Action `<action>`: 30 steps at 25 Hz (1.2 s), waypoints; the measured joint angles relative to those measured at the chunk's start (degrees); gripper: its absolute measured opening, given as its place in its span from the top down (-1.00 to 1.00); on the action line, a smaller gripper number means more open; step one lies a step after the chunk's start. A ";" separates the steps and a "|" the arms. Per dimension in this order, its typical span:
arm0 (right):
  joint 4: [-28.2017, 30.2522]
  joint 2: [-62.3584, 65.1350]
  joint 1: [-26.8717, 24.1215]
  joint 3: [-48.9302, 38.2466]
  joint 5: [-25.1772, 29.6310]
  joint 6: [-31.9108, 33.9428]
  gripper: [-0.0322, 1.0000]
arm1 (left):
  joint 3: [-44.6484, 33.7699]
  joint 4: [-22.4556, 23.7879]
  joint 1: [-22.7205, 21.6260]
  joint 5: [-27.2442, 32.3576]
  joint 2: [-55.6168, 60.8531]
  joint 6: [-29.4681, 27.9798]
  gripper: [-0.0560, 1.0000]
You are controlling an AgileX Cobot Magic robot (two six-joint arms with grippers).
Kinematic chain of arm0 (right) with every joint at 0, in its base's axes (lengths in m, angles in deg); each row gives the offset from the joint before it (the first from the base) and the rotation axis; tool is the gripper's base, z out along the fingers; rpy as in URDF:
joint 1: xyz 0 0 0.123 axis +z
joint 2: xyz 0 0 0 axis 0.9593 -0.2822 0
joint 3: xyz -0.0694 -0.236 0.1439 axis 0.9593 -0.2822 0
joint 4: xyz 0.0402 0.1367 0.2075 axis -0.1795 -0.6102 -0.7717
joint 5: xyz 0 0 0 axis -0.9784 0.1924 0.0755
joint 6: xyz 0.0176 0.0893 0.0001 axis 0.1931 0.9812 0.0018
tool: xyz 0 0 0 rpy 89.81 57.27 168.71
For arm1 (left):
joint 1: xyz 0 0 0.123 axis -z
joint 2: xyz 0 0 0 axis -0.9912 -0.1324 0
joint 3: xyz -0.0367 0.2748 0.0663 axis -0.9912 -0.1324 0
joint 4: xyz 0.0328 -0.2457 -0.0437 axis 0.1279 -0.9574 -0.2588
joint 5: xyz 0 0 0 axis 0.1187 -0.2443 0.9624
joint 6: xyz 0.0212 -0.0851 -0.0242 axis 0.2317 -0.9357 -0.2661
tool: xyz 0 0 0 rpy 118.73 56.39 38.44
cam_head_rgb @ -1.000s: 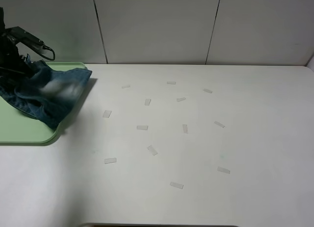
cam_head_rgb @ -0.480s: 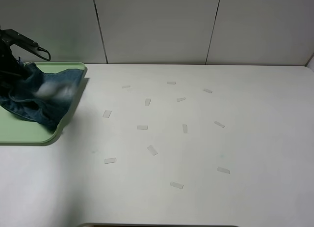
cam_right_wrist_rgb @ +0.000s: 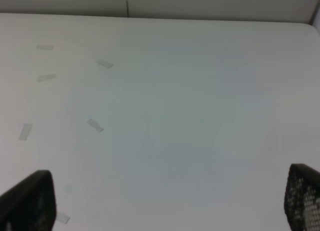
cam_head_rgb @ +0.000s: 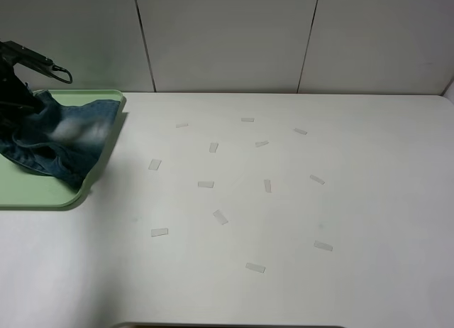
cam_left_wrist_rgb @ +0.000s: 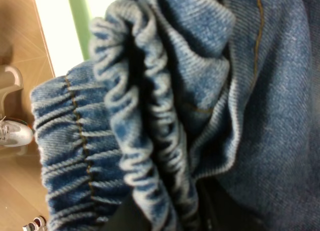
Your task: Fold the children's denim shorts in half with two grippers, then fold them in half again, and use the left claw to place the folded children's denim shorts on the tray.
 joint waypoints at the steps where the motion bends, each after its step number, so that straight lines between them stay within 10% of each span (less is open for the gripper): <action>1: 0.00 0.00 0.00 0.00 0.00 0.00 -0.41 | 0.00 0.00 0.00 0.00 0.00 0.00 0.64; 10: 0.00 0.00 0.00 0.00 0.00 0.00 -0.41 | 0.00 0.37 -0.01 0.00 0.00 -3.31 -0.73; 23: 0.00 0.00 0.00 0.00 0.00 0.00 -0.41 | 0.00 -3.78 -0.01 -2.85 4.20 -5.01 -0.86; 30: 0.00 0.00 0.00 0.00 0.00 0.00 -0.41 | -1.12 -15.71 -0.01 -3.92 15.82 -3.57 -0.86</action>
